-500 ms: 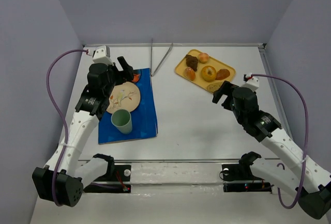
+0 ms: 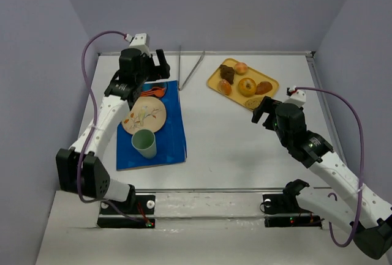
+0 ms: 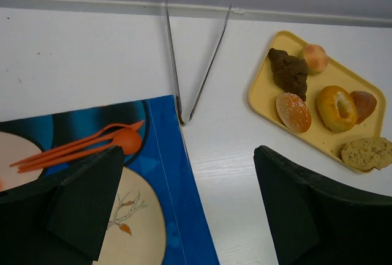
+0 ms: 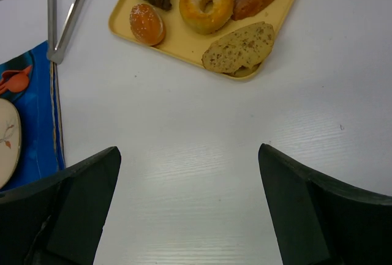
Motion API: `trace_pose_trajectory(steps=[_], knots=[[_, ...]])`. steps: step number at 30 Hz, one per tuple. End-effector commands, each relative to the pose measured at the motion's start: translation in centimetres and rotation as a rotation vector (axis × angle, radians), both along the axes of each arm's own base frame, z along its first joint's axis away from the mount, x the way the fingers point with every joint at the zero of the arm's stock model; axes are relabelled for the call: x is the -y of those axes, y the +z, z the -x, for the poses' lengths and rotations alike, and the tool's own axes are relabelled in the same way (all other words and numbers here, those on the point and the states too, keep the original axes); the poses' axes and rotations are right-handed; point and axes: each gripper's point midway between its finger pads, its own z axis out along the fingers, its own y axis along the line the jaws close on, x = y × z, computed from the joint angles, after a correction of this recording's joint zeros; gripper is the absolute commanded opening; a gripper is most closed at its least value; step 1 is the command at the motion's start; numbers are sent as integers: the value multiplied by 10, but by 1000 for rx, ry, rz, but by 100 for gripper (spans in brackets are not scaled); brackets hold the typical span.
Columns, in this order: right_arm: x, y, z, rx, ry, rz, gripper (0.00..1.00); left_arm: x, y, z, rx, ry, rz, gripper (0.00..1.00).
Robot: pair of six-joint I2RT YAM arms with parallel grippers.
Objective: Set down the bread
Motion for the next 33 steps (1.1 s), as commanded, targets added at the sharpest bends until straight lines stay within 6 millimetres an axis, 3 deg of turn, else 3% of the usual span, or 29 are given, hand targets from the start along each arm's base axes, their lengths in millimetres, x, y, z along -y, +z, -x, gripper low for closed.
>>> trace_pose_trajectory(steps=[1,2,3,4,5,6,7,8,9,10,11,12,13,14,15,16,20,29,33], knots=[[2,15,-4,52,-3,16,100,22,-13,-39,-46,-120,-90,99],[2,13,-4,48,2,31,100,27,0,-49,-26,-138,-93,99],[2,12,-5,45,4,38,100,31,-7,-55,-51,-160,-107,99],[2,10,-5,38,11,48,100,37,-31,-67,-99,-180,-136,99],[2,9,-5,35,14,56,100,41,-15,-80,-68,-188,-144,99],[1,8,-6,32,18,56,100,43,-46,-90,-147,-194,-180,99],[0,7,-6,30,22,58,100,47,-57,-97,-170,-198,-216,99],[0,6,-6,27,26,66,100,50,-39,-110,-138,-187,-223,99],[0,5,-6,24,30,68,100,50,-73,-118,-215,-200,-273,99],[0,4,-6,23,28,73,100,48,-83,-125,-239,-183,-298,99],[0,3,-6,21,31,76,100,51,-90,-130,-260,-186,-308,99],[1,1,-6,18,28,83,100,56,-73,-141,-223,-190,-309,99],[2,1,-6,19,24,85,100,60,-86,-148,-252,-205,-311,99],[2,1,-6,19,25,86,100,62,-103,-147,-290,-211,-317,99],[2,-1,-6,17,23,89,100,68,-96,-152,-269,-215,-309,99],[3,-2,-6,15,21,93,100,71,-108,-156,-282,-219,-313,99],[4,-3,-7,12,12,102,100,85,-125,-163,-281,-234,-286,99],[10,-6,-6,12,-14,114,100,89,-183,-174,-348,-196,-322,99],[12,-6,-6,12,-21,118,100,94,-198,-179,-361,-179,-287,99]])
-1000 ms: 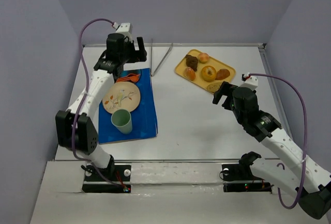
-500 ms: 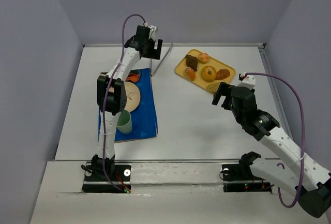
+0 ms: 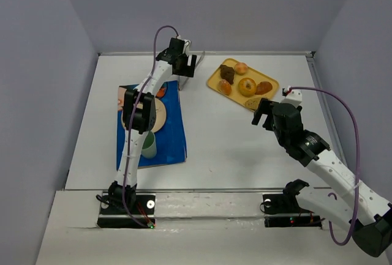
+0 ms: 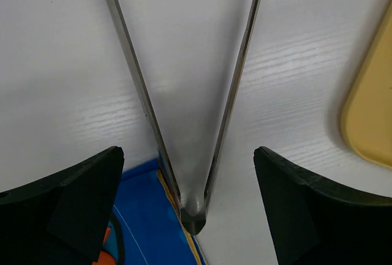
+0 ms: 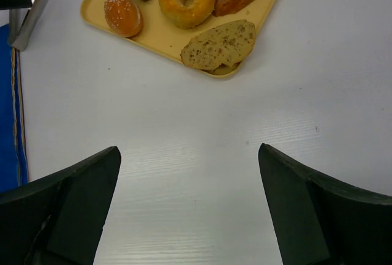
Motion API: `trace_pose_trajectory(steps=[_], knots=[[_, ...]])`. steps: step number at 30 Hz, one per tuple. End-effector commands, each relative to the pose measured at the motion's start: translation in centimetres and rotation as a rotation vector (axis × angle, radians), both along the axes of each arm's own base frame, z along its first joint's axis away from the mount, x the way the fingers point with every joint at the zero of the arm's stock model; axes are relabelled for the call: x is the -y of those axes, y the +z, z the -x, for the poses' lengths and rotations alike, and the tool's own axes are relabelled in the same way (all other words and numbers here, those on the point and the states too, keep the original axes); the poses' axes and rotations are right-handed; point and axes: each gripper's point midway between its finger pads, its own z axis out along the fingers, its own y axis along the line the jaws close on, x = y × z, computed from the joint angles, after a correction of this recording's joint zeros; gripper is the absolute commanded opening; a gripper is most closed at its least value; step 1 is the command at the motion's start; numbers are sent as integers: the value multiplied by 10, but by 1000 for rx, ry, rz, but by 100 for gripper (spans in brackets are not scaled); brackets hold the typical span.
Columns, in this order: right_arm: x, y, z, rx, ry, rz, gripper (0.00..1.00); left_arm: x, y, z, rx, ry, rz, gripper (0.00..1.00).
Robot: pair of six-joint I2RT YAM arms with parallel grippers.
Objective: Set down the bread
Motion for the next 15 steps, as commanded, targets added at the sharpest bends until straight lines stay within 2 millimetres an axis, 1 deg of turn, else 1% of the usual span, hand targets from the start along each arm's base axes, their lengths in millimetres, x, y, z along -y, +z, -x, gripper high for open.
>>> trace_pose_trajectory(steps=[1,2,5,6,7,9,10,11,13,15], knots=[[4,5,-4,36,-24,10,100,8,1,-9,24,18,25,99],[4,5,-4,36,-26,10,100,9,0,-11,30,23,30,99],[5,5,-3,37,-28,9,100,8,-13,-12,12,37,27,99],[5,4,-3,35,-28,10,100,9,-13,-14,16,38,31,99],[6,4,-3,35,-33,11,100,9,-20,-15,6,44,30,99],[6,3,-3,34,-35,11,100,10,-24,-17,9,52,31,99],[6,2,-3,32,-35,15,100,10,-29,-17,4,58,24,99],[6,2,-3,34,-37,14,100,12,-32,-18,5,58,22,99],[7,2,-4,35,-40,14,100,7,-34,-21,21,88,-9,99],[7,2,-4,35,-40,14,100,8,-39,-21,24,91,-26,99]])
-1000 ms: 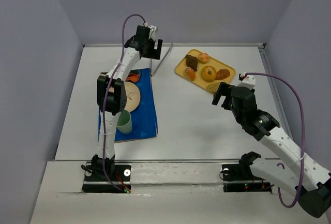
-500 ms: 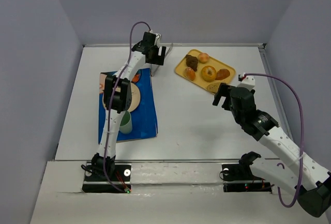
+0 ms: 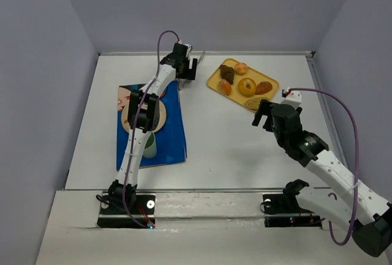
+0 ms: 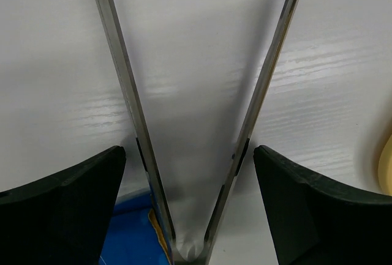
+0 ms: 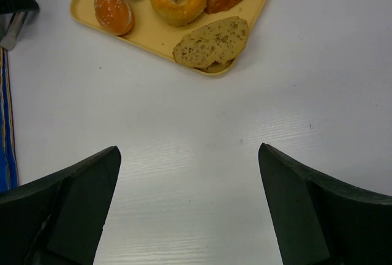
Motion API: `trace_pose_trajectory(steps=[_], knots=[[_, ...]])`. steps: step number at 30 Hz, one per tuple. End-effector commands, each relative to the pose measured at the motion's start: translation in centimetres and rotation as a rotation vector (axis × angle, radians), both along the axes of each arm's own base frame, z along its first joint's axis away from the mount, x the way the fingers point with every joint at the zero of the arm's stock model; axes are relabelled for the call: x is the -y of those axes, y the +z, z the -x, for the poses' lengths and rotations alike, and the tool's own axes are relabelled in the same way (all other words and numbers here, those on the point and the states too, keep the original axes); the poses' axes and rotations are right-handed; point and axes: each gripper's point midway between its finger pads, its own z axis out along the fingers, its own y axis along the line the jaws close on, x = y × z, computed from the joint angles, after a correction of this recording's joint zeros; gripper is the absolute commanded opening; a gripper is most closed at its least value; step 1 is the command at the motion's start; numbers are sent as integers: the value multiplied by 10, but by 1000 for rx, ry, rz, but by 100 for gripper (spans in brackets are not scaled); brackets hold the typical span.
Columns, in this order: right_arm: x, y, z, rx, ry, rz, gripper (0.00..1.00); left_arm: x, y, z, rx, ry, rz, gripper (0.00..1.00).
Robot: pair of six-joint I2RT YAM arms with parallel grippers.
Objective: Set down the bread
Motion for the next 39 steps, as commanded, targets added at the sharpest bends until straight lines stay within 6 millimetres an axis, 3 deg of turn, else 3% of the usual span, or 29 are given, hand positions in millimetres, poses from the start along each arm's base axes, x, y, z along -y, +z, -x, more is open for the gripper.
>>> trace_pose_trajectory(steps=[1,17,20,25,31,32,37,39], knots=[[3,11,-5,50,-27,-3,100,7,5,-9,47,22,-16,99],[9,8,-4,52,-54,13,100,18,-4,-18,48,24,26,97],[11,11,-3,63,-59,8,100,17,-4,-19,51,34,24,78],[14,16,-1,85,-70,-3,100,15,-5,-18,53,55,5,64],[17,23,3,111,-76,-22,100,17,-9,-12,39,18,-1,37],[17,24,3,115,-76,-24,100,19,2,-12,57,6,4,32],[17,28,5,126,-69,-36,100,23,44,-12,122,-16,15,28],[15,29,5,128,-59,-45,100,23,85,-15,192,-8,38,28]])
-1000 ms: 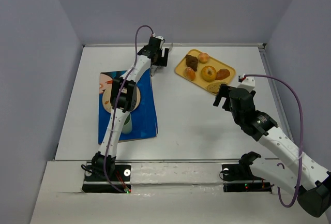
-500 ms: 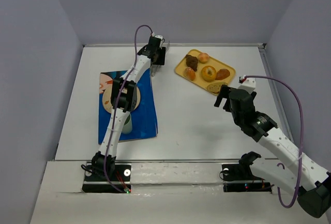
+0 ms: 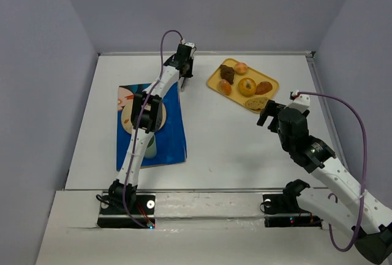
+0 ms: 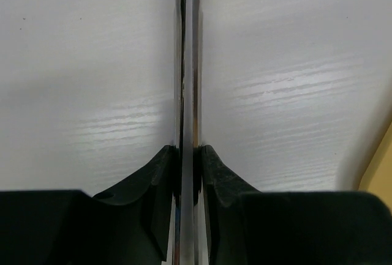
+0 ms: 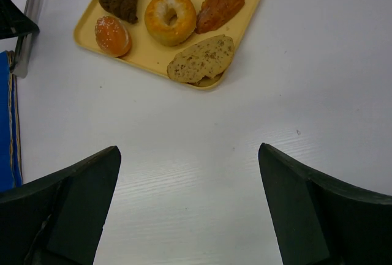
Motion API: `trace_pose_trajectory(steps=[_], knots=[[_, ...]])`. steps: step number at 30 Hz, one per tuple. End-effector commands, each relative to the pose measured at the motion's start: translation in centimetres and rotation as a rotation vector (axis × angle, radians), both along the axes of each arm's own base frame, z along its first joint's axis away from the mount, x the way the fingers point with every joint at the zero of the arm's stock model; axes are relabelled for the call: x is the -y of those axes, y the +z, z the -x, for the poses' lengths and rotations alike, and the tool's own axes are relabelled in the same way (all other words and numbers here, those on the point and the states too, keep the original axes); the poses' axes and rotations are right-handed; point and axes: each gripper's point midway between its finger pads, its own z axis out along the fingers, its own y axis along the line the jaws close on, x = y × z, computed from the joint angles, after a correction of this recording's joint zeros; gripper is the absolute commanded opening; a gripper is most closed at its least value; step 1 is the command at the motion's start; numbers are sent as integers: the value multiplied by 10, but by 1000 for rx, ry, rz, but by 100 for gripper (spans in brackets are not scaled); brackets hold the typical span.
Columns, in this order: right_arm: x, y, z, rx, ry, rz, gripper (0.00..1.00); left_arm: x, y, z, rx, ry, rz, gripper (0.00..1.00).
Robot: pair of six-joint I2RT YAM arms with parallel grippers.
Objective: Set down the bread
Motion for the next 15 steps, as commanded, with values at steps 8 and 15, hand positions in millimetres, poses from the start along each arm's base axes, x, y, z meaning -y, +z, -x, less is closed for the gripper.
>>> trace_pose_trajectory(steps=[8,15], knots=[[-6,19,1,72,29,-63,100,13,238,40,299,-78,197,25],[-8,23,5,88,50,-91,100,19,266,103,256,-122,299,29]])
